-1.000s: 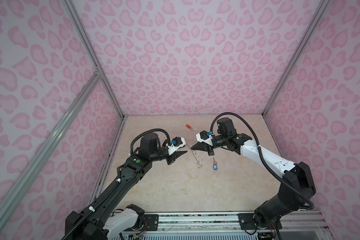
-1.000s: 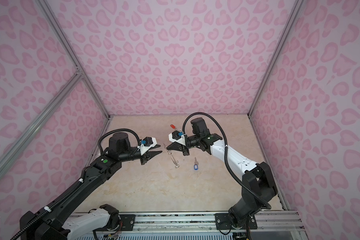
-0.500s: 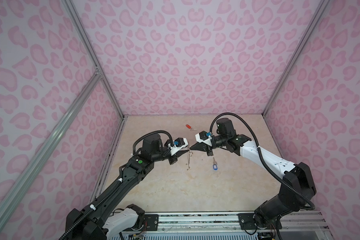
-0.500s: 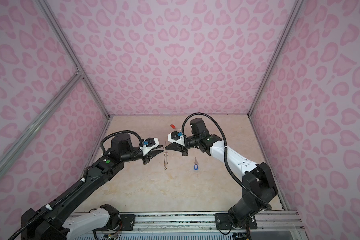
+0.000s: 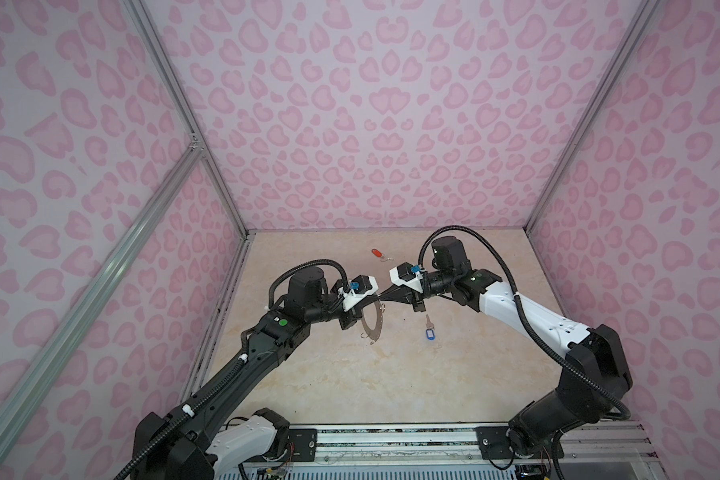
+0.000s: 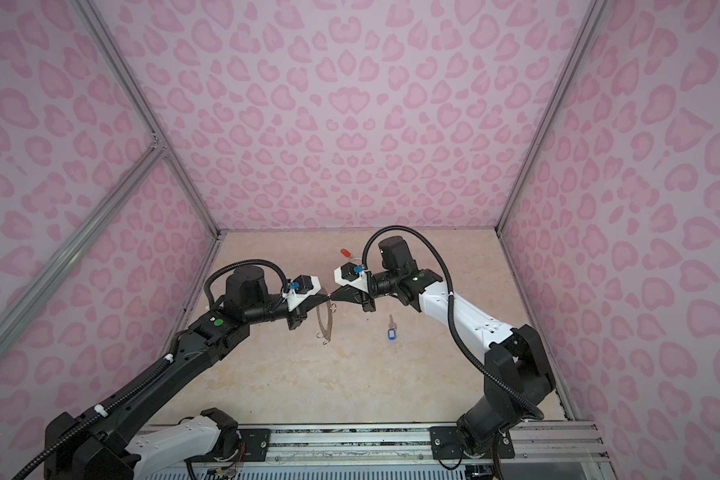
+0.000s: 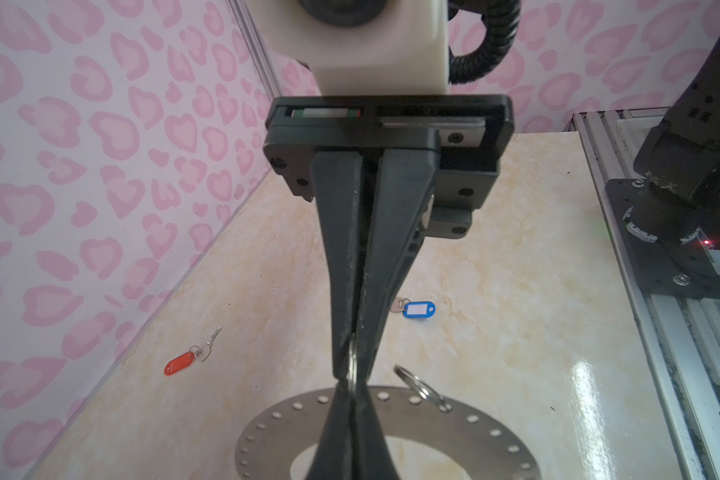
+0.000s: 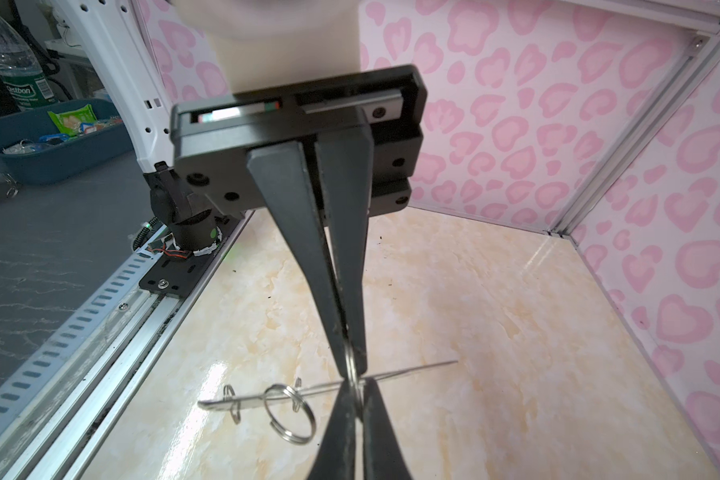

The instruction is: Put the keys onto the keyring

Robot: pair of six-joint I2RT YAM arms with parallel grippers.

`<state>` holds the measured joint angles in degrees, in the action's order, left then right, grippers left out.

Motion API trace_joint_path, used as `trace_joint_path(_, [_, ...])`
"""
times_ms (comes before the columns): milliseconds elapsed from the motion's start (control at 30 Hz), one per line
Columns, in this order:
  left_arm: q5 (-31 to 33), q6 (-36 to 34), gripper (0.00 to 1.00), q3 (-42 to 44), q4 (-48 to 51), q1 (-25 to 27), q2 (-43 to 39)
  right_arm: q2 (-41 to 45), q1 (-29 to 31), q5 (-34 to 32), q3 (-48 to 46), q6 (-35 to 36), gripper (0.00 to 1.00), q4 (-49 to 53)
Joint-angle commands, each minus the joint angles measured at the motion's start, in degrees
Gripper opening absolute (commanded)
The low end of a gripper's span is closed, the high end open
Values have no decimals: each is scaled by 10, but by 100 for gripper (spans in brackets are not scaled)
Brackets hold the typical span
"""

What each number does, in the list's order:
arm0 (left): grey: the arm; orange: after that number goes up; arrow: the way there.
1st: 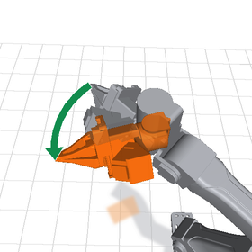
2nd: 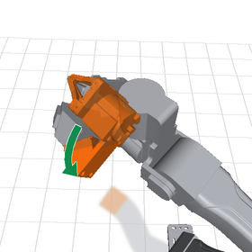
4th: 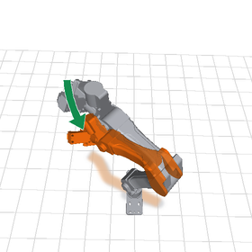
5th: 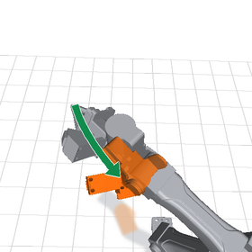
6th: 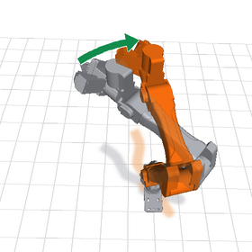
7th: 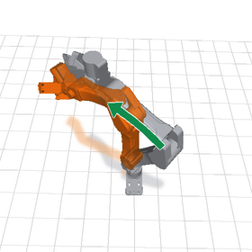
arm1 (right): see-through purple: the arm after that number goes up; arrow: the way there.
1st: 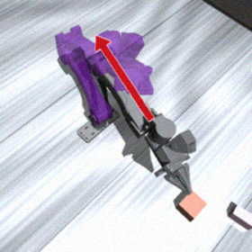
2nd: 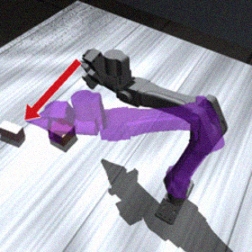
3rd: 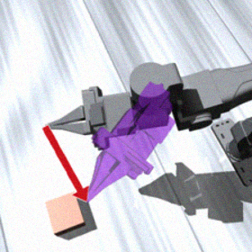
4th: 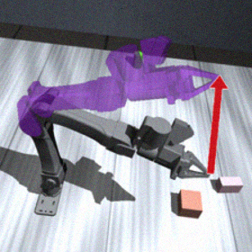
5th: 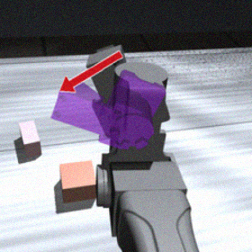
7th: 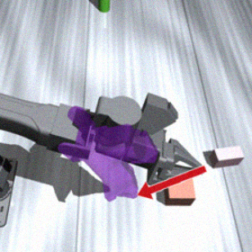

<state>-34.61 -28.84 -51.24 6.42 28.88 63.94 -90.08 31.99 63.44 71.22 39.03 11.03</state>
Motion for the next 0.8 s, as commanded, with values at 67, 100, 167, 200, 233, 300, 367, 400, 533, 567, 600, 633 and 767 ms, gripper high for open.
trace_joint_path(67, [33,-7,4,-23,21,4,-4,32,-7,-76,-26,40,31,18])
trace_joint_path(100, [41,-17,4,-27,37,5,-3,44,-8,-93,-38,39,31,7])
trace_joint_path(167, [60,-19,4,-34,55,6,2,62,-8,-119,-57,25,31,-20])
trace_joint_path(200, [65,-21,4,-40,68,7,4,71,-8,-123,-65,20,31,-33])
trace_joint_path(233, [74,-21,4,-46,76,10,6,78,-7,-123,-72,16,31,-46])
trace_joint_path(300, [96,-31,4,-55,93,21,9,85,-5,-124,-76,6,29,-62])
trace_joint_path(367, [118,-45,4,-68,115,34,15,88,0,-126,-76,4,27,-68])
trace_joint_path(400, [123,-50,4,-74,125,38,17,89,4,-129,-76,2,26,-71])
trace_joint_path(533, [131,-54,4,-84,135,49,20,84,19,-126,-76,-4,23,-81])
trace_joint_path(567, [132,-55,4,-86,136,51,21,84,20,-126,-77,-6,22,-83])
trace_joint_path(600, [133,-54,4,-88,137,52,21,83,21,-125,-78,-9,21,-85])
trace_joint_path(633, [132,-53,4,-89,139,53,22,83,21,-121,-79,-13,19,-89])
trace_joint_path(767, [127,-53,4,-96,143,56,24,82,21,-107,-84,-29,17,-102])
